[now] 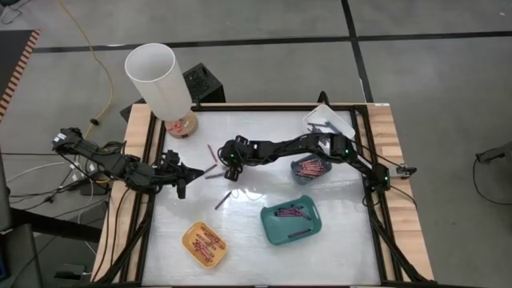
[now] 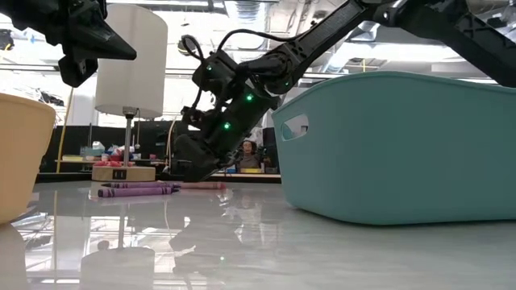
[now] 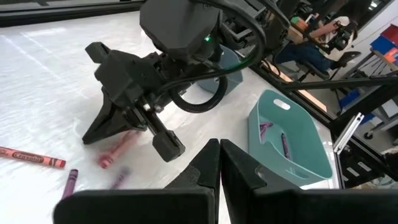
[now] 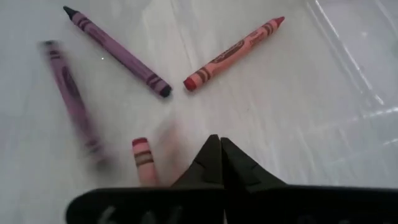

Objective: Sort crayons
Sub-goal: Put the red crayon into the yellow bin

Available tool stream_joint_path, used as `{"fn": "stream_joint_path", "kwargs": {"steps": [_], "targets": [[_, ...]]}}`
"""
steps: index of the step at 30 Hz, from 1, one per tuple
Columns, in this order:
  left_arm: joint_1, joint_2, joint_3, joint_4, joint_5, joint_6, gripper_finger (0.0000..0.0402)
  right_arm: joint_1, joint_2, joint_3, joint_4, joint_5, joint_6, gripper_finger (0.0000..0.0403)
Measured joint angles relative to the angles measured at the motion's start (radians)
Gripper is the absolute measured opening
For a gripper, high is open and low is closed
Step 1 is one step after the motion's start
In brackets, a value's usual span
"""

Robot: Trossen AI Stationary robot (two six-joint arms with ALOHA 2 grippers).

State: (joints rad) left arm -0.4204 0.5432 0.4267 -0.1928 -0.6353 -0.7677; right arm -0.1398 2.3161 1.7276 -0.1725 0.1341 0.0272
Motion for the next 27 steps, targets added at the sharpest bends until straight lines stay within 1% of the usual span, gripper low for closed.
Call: {"fn": "stream_joint_path", "kwargs": {"steps": [2, 13, 17, 19, 22, 25, 27], "targets": [[0.000, 0.000, 0.000, 0.000, 0.000, 0.000, 0.0000, 0.002, 0.000, 0.000, 0.003, 0.003, -0.005, 0.0002], [0.000, 0.000, 0.000, 0.000, 0.001, -0.003, 0.0000, 0.013, -0.008, 0.019, -0.022, 0.000, -0.034, 0.0003], [0.000, 0.000, 0.000, -0.003, 0.013, -0.003, 0.0000, 0.019, -0.075, 0.019, -0.136, -0.005, -0.099, 0.0001], [0.000, 0.000, 0.000, -0.006, 0.021, -0.003, 0.0000, 0.022, -0.126, 0.019, -0.249, -0.005, -0.148, 0.0001], [0.000, 0.000, 0.000, -0.010, 0.019, -0.002, 0.0000, 0.022, -0.184, 0.022, -0.364, -0.010, -0.205, 0.0003], [0.000, 0.000, 0.000, -0.009, -0.010, -0.001, 0.0000, 0.020, -0.212, 0.021, -0.414, -0.071, -0.263, 0.0016], [0.000, 0.000, 0.000, -0.008, -0.025, -0.002, 0.0000, 0.020, -0.220, 0.021, -0.427, -0.113, -0.283, 0.0039]]}}
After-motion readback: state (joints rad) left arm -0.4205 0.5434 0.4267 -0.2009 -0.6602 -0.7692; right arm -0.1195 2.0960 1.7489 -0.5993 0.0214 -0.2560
